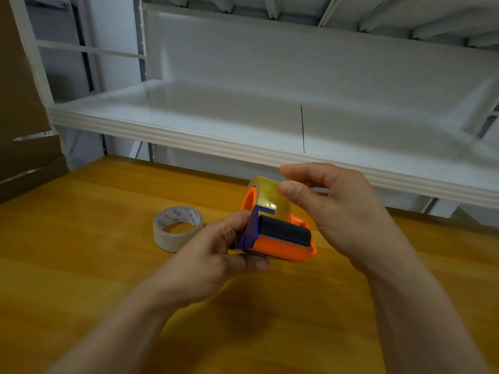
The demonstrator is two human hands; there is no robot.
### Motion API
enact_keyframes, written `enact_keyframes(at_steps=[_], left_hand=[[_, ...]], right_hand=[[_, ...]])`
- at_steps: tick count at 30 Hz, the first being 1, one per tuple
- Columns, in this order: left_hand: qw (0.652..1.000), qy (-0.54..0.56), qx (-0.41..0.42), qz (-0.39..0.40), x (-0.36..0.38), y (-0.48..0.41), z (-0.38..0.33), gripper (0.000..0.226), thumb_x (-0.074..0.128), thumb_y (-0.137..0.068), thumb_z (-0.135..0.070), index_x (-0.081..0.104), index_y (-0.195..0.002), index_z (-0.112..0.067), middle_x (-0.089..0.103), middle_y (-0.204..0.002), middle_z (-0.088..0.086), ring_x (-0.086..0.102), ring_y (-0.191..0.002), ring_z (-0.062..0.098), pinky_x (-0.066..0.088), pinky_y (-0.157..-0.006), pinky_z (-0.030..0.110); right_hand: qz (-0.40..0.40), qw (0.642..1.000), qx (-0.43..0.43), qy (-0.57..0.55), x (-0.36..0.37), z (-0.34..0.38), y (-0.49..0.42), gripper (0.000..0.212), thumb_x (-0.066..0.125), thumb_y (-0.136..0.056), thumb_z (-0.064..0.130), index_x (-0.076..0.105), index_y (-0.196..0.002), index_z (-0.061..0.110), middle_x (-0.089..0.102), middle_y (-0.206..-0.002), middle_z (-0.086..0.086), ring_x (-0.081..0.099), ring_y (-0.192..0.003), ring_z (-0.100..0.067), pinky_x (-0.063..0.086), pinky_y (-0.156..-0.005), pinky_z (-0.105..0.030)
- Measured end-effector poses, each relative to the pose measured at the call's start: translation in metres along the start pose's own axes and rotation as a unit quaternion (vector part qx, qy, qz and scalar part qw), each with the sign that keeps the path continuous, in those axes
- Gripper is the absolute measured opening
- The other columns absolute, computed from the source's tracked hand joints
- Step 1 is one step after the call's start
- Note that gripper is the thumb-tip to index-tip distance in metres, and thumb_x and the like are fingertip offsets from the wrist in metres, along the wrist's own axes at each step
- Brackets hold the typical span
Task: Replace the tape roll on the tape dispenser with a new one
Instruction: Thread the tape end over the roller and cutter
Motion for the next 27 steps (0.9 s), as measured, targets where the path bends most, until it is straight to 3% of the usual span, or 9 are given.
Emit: enact_keyframes(at_steps=[5,12,18,22,27], left_hand=[[1.0,0.009,-0.008,0.011,0.001,0.001,0.0,0.041,0.069,-0.078,-0.003,0.066,-0.114,-0.022,0.074,-0.112,-0.003,0.067,-0.109,0.012,0.054,-0.089,0.023],[1.0,-0.007,-0.014,0.017,0.003,0.002,0.001,0.041,0.069,-0.082,0.003,0.067,-0.114,-0.023,0.073,-0.115,0.001,0.067,-0.111,0.015,0.055,-0.092,0.026],[1.0,0.005,-0.024,0.008,0.002,0.002,0.002,0.04,0.075,-0.077,-0.002,0.069,-0.111,-0.023,0.073,-0.112,0.001,0.068,-0.106,0.017,0.056,-0.087,0.029],[0.999,-0.021,-0.028,0.011,0.004,0.003,0.002,0.045,0.073,-0.078,0.011,0.071,-0.107,-0.023,0.077,-0.095,-0.005,0.071,-0.087,0.006,0.056,-0.077,0.023],[0.999,0.013,-0.039,0.034,0.012,0.005,0.002,0.054,0.066,-0.078,0.023,0.065,-0.105,-0.024,0.078,-0.094,-0.004,0.074,-0.089,0.011,0.056,-0.073,0.018]], right_hand=[[0.004,0.999,-0.009,0.033,0.003,0.001,0.0,0.025,0.069,-0.088,0.038,0.072,-0.112,0.031,0.067,-0.108,0.015,0.059,-0.102,0.0,0.047,-0.081,-0.02],[-0.018,0.999,-0.033,0.036,0.003,0.009,0.002,0.003,0.071,-0.087,0.03,0.071,-0.084,0.029,0.07,-0.091,0.013,0.062,-0.089,-0.003,0.05,-0.076,-0.026],[-0.02,0.997,-0.043,0.055,0.004,0.013,0.005,0.005,0.066,-0.09,0.029,0.068,-0.085,0.03,0.066,-0.091,0.014,0.061,-0.088,-0.004,0.059,-0.074,-0.035],[0.002,0.998,-0.019,0.053,0.007,0.009,0.005,0.006,0.067,-0.09,0.027,0.069,-0.085,0.029,0.067,-0.087,0.014,0.062,-0.088,-0.004,0.06,-0.076,-0.039],[0.015,0.998,-0.004,0.055,0.009,0.007,0.006,0.006,0.069,-0.089,0.027,0.07,-0.084,0.028,0.069,-0.084,0.013,0.063,-0.086,-0.005,0.06,-0.074,-0.038]])
Point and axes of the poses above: each hand's wrist, its own y-axis away from the middle knuckle, its own x-axis out of the palm, z = x × y, the point moved 7 cm from there along -y, towards the middle knuckle
